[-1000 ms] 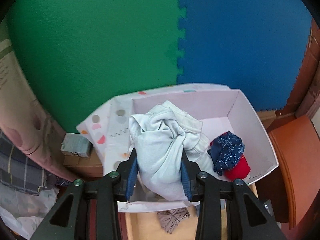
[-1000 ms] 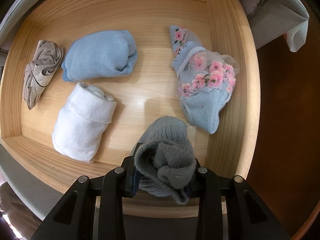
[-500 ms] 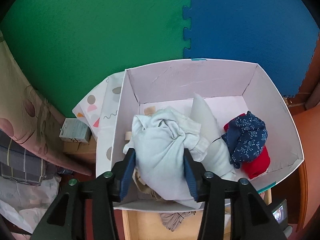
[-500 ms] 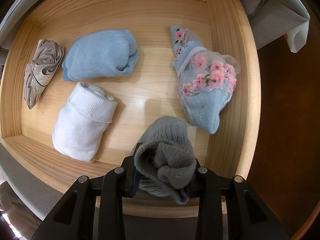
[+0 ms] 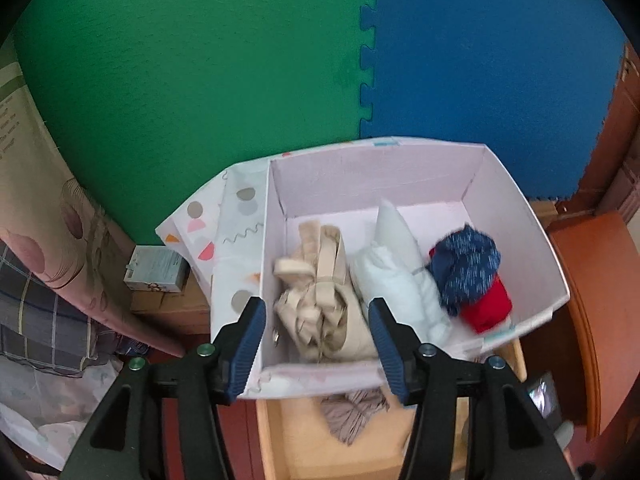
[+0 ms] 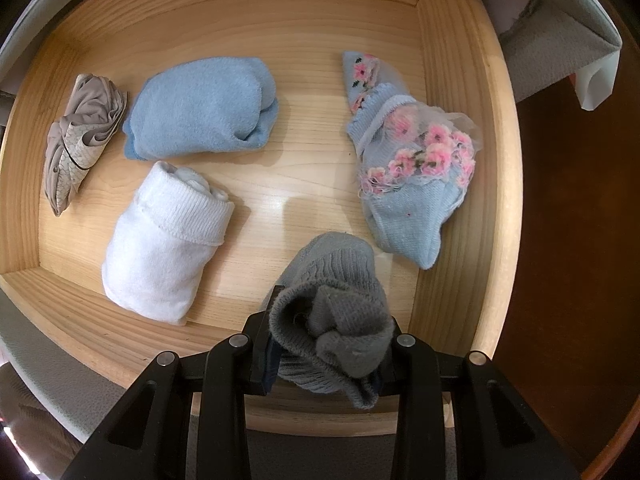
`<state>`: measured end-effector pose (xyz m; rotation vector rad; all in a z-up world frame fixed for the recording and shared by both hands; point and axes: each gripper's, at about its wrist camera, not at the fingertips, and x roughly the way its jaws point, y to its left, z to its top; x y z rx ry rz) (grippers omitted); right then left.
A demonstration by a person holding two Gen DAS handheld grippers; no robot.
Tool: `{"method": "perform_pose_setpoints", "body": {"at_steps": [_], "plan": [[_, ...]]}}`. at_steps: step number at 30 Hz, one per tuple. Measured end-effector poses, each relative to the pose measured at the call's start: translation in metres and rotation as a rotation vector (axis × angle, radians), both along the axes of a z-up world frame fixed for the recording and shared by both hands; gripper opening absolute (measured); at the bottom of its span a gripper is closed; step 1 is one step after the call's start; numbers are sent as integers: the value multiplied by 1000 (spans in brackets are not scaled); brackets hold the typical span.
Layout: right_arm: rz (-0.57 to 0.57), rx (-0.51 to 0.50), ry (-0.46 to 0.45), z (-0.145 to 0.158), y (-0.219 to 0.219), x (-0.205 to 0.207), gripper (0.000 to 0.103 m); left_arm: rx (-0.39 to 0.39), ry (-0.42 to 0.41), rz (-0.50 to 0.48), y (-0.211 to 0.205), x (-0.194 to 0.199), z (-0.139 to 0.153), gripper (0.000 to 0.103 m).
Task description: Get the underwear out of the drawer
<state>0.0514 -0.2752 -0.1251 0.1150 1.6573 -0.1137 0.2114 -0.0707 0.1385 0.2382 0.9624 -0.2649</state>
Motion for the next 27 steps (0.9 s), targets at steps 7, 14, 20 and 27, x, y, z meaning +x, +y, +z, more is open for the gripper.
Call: {"method": "perform_pose_setpoints", "body": {"at_steps": [7,14,20,27], "plan": [[7,-12,4,0,2,2,32,12,8,35,36,-45,-19,55],[15,-24,7,0,2,2,33,28,23,109,66,-97,-82,55],[30,-41,7,-1,8,1,33,16,69,163,68,-116,-133,55],[47,-57,0,-1,14,0,31,26,82,180,63,-120,-162,55]]}}
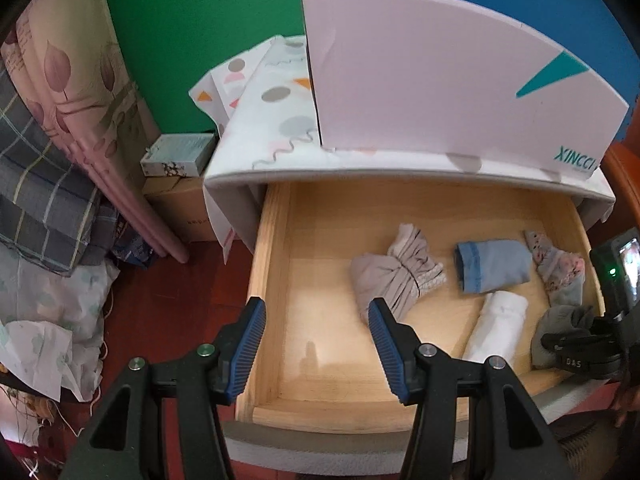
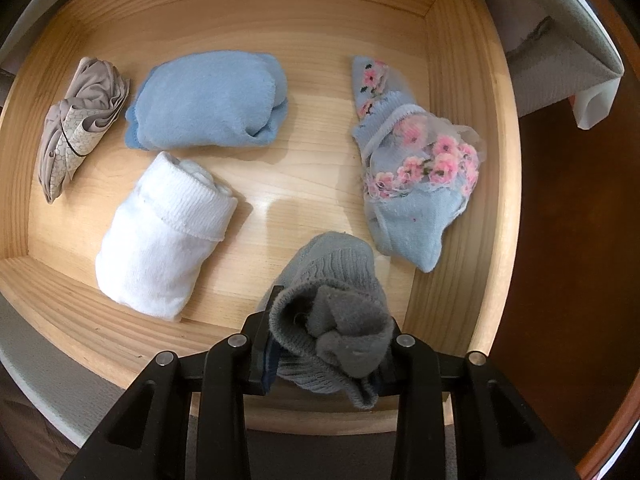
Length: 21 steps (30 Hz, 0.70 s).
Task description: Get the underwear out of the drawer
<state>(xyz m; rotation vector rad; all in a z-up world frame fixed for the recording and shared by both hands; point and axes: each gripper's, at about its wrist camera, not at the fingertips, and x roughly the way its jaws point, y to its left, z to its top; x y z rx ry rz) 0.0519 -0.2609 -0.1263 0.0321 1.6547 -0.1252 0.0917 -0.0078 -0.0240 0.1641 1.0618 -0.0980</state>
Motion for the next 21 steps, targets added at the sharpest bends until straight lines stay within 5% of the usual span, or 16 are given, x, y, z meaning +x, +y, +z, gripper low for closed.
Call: {"method": "perform_pose_setpoints", "body": {"at_steps": [21], "plan": [[-30,70,-151,46,-13,-1,26,-105,-11,139,34,-3,-12,55]]}}
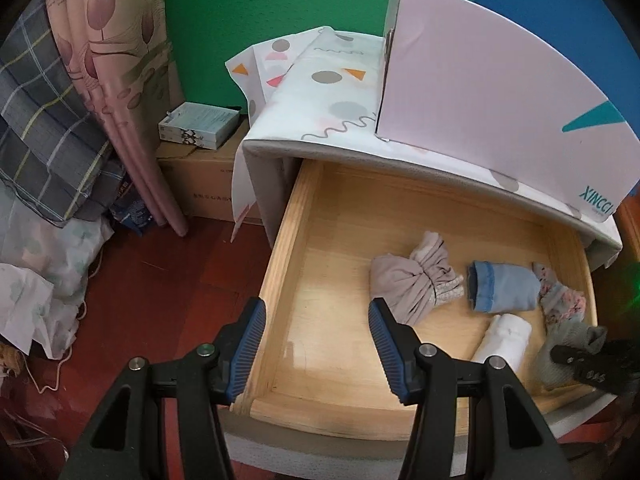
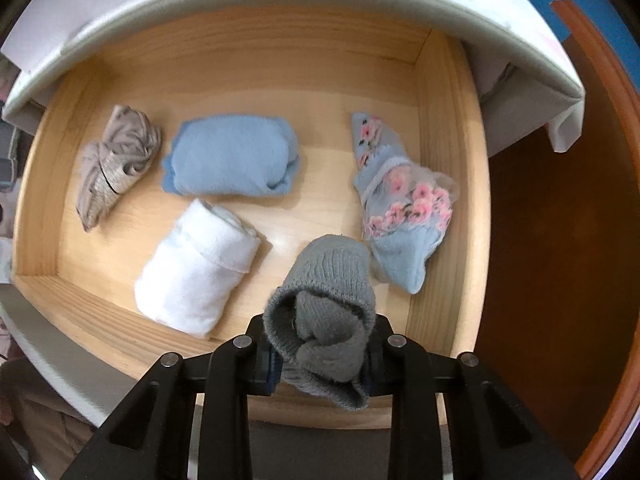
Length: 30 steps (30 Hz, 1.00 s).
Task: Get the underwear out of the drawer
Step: 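Carry the grey knit sock with the right tool into the white box, release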
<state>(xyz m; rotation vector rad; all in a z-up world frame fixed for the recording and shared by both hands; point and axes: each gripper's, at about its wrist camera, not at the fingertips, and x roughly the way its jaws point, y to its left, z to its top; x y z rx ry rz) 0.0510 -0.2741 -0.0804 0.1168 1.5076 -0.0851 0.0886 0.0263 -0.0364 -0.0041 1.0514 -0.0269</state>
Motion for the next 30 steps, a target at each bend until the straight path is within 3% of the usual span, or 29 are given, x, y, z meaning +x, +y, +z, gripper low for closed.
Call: {"method": "perform_pose_setpoints", "body": {"at_steps": [11,18,25,30], "plan": [[20,14,-105,83,-8,-1,26,-5,4,3,1,-1,0,55],[49,28,-238,164,-9,10,26,-10,2,5,3,0,0,55],[67,0,-351,230,1,39,26,-15,6,-1,3,-1,0,55],[50,-27,-420,259,6,73,26,-11,14,-8,1,0,-1,55]]}}
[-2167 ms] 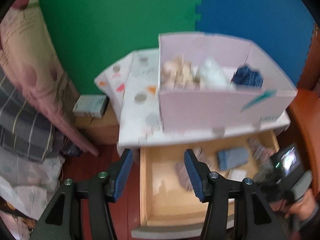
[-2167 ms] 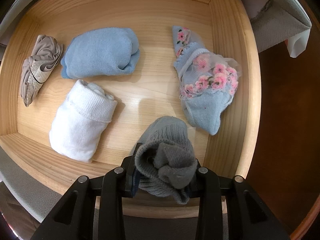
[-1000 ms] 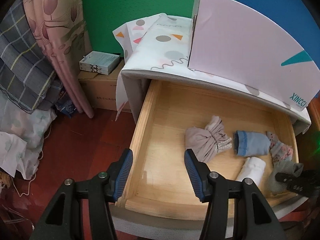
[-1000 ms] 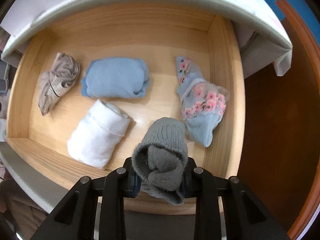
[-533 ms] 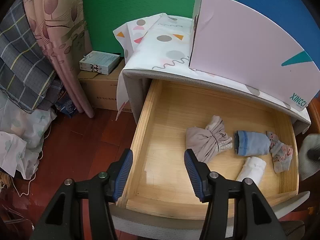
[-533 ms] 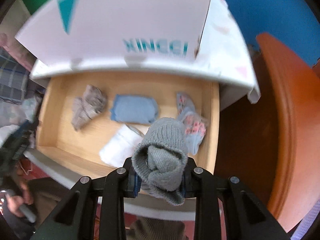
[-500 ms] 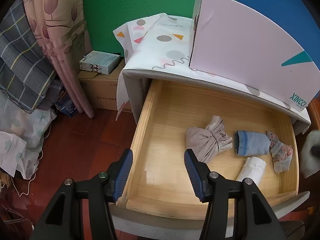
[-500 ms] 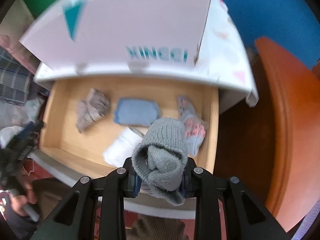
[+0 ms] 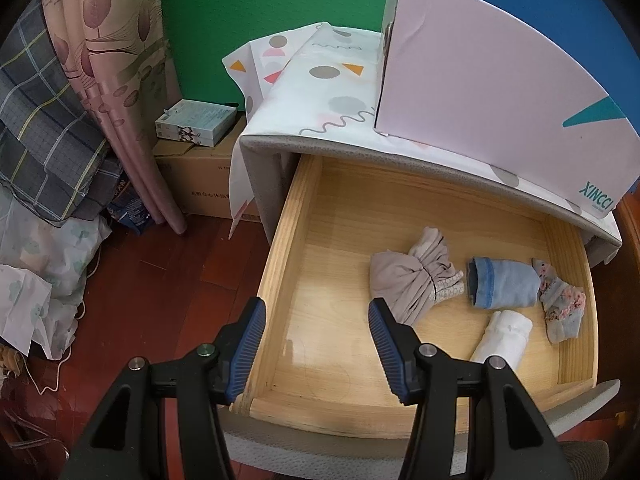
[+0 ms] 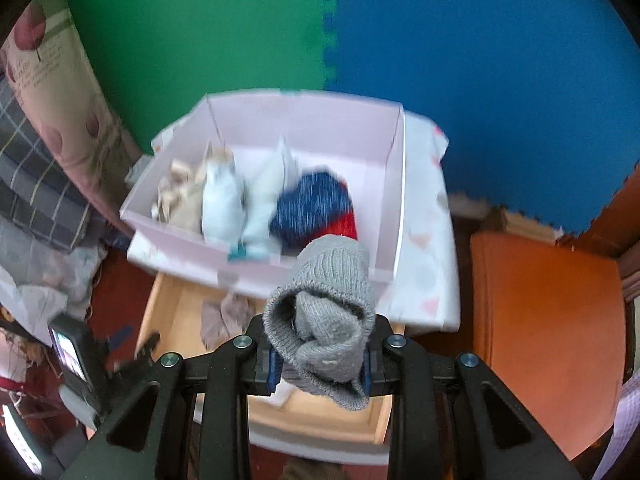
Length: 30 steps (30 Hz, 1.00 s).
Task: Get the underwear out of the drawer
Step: 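Carry the grey knit sock with the right tool into the white box, release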
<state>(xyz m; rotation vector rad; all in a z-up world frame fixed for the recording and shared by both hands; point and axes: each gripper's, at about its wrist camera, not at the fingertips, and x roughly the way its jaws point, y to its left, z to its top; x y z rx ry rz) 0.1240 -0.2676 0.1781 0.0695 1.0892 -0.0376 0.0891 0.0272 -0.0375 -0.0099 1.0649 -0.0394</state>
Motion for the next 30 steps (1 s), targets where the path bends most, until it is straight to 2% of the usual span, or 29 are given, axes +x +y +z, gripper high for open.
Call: {"method": "perform_pose_setpoints", "body": {"at_steps": [4,10,18,22,26,30], "plan": [[-21,-50,-3,1,-1,31,26,0,-2,-1,0,-1,0,55],[-69,-103,62,-28,-10,69,26,-20,0,1,1,-1,1,55],[-95,-103,155,-73,-15,94,28,-30,-5,-17,-2,-1,1,55],[-102,-105,166,-84,-15,98,33,-36,-10,-19,-3,-2,2,55],[-110,-97,145,-81,-17,98,39,-37,-6,-19,-2,-1,2,55],[-101,-100,114,-64,-17,91,46,-37,-3,-15,-2,-1,1,55]]}}
